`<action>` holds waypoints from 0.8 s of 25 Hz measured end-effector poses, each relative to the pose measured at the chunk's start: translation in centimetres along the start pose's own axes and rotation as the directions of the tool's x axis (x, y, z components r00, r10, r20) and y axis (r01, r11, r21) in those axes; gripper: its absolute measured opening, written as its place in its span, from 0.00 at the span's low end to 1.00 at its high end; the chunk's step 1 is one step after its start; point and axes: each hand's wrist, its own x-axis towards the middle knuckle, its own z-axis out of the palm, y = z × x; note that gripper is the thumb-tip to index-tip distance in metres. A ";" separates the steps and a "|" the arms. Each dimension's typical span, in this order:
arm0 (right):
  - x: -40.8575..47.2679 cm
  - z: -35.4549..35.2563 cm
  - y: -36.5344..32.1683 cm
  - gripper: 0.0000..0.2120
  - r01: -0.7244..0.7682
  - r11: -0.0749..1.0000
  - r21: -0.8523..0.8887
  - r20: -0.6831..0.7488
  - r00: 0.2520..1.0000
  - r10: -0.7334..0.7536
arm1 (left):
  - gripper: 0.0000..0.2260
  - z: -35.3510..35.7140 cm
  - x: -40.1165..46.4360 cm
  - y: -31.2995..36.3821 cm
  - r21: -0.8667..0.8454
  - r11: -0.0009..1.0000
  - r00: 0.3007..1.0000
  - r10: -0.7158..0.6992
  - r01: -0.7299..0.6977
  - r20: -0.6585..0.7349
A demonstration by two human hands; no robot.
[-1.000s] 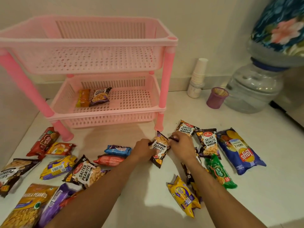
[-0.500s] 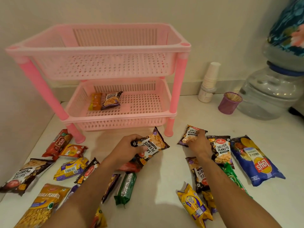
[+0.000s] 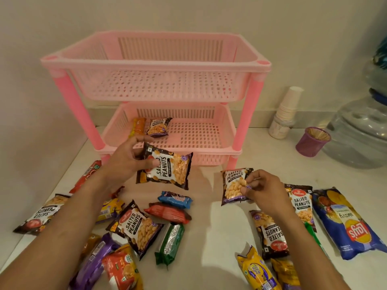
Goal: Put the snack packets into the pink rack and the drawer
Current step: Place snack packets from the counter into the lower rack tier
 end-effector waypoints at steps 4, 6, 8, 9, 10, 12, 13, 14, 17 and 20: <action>-1.6 0.4 -2.7 0.11 0.115 0.990 0.081 0.116 0.986 -0.124 | 0.17 -1.8 2.5 1.8 -0.024 1.000 0.996 -0.003 0.001 -0.085; -1.0 1.3 -4.1 0.11 0.161 0.979 0.122 0.118 0.977 -0.176 | 0.11 -2.7 4.3 2.7 -0.004 1.000 0.996 0.007 -0.008 -0.093; 0.2 2.5 -5.3 0.12 0.193 0.965 0.177 0.083 0.974 -0.210 | 0.08 -3.6 6.4 3.6 0.057 0.998 0.995 0.008 -0.002 -0.097; 1.0 3.2 -5.9 0.12 0.206 0.957 0.202 0.051 0.974 -0.221 | 0.07 -4.0 7.5 3.9 0.101 0.995 0.995 0.000 0.010 -0.103; 1.9 3.8 -6.5 0.12 0.220 0.951 0.217 0.016 0.973 -0.229 | 0.07 -4.3 8.7 4.1 0.157 0.987 0.994 -0.006 0.023 -0.107; 4.0 5.1 -7.6 0.12 0.234 0.945 0.231 -0.042 0.972 -0.230 | 0.07 -4.8 11.4 4.1 0.254 0.965 0.992 -0.030 0.060 -0.122; 5.1 5.8 -8.0 0.11 0.236 0.943 0.234 -0.063 0.972 -0.227 | 0.06 -4.9 12.6 4.0 0.280 0.956 0.988 -0.045 0.085 -0.145; 6.1 6.4 -8.4 0.11 0.236 0.944 0.233 -0.079 0.972 -0.223 | 0.05 -4.9 13.9 3.9 0.326 0.940 0.984 -0.048 0.102 -0.170; 9.5 8.2 -9.3 0.10 0.234 0.950 0.208 -0.112 0.970 -0.214 | 0.10 -4.8 17.7 3.5 0.712 0.698 0.995 -0.013 0.078 -0.097; 12.8 9.5 -9.9 0.11 0.240 0.962 0.130 -0.125 0.966 -0.224 | 0.11 -3.9 19.7 2.6 0.861 0.508 0.994 -0.109 0.034 0.025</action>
